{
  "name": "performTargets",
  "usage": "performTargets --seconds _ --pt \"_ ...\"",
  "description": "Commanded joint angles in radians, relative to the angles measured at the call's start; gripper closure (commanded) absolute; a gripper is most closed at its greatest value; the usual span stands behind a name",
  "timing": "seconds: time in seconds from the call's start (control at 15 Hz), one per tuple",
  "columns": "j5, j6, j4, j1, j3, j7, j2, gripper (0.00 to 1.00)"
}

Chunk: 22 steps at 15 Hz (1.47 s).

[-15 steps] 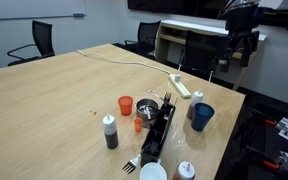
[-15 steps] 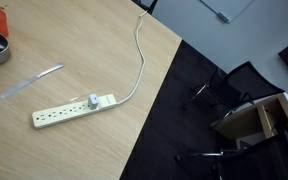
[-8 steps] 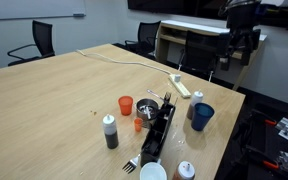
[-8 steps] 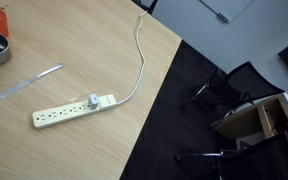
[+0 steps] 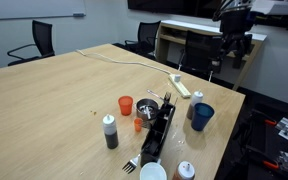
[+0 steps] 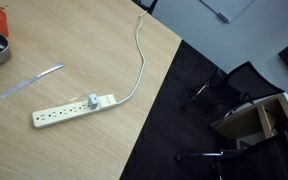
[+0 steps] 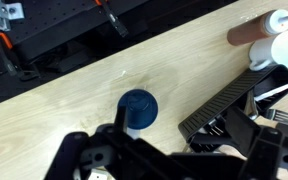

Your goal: Remove the spoon from the rack and put it on the table

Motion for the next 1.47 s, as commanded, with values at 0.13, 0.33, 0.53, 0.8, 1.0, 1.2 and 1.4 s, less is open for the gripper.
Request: performTargets --seconds 0.13,0.33,0.53,0.8,1.0,1.2,1.4 --pt "-0.033 0.174 0.003 0.025 0.004 -0.001 0.116 0.00" --pt "-0.030 0.282 0.004 0.040 -0.004 0.004 0.200 0.00" --pt "-0.004 0.378 0.017 0.048 -0.015 0.043 0.292 0.00" --pt "-0.016 0.431 0.009 0.056 -0.037 0.067 0.338 0.00" --pt "-0.015 0.439 0.013 0.059 -0.043 0.068 0.357 0.00" --pt "-0.016 0.439 0.013 0.062 -0.041 0.069 0.350 0.00" --pt "-0.021 0.476 0.006 0.062 -0.046 0.091 0.355 0.00"
